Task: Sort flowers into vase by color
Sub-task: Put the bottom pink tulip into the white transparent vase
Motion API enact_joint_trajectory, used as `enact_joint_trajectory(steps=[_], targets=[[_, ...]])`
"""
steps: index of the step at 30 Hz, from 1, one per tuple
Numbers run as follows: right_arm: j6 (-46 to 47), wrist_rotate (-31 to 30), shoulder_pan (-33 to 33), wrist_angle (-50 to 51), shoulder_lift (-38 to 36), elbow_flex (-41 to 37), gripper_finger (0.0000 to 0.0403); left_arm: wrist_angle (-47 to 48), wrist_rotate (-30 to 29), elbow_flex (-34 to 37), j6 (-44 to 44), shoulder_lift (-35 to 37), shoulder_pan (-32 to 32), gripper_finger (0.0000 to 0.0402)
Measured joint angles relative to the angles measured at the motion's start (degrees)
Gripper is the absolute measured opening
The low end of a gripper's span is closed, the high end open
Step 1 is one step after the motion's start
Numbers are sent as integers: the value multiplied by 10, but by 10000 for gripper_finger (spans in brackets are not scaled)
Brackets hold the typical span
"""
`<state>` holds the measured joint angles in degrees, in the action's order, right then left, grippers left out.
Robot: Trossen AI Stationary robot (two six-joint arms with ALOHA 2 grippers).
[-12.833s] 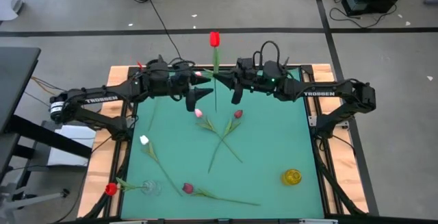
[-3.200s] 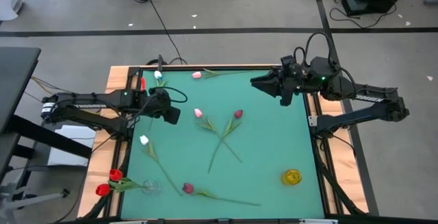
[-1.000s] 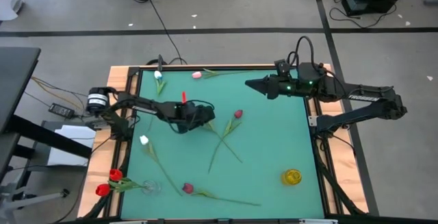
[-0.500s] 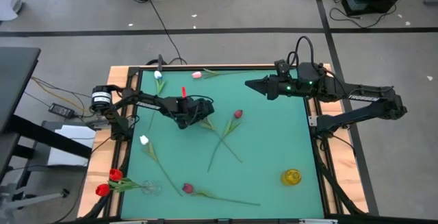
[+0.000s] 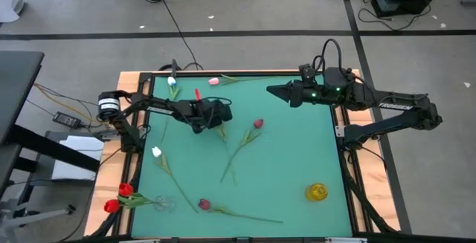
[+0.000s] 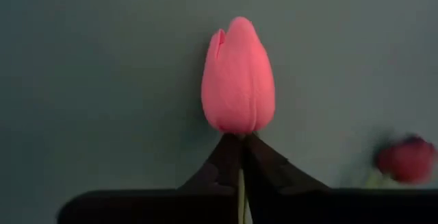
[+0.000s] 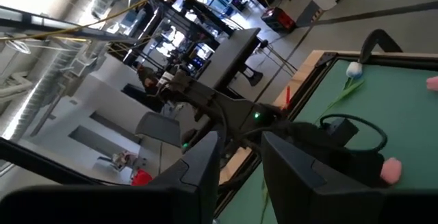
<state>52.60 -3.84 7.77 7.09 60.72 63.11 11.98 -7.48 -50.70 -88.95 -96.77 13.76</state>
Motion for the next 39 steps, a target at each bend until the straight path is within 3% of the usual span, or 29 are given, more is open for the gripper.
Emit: enact_joint_trajectory(steps=[6, 21, 31, 39], targets=[[-58, 7, -9, -63, -24, 0, 118, -16, 21, 0, 118, 59, 14, 6], [-324, 19, -10, -18, -79, 0, 118, -30, 50, 0, 521, 327, 27, 8], [-363, 20, -10, -10, -71, 0, 119, -50, 55, 0, 599, 472, 5, 9], [-345, 20, -10, -9, -56, 0, 119, -49, 73, 0, 633, 523, -37, 10]])
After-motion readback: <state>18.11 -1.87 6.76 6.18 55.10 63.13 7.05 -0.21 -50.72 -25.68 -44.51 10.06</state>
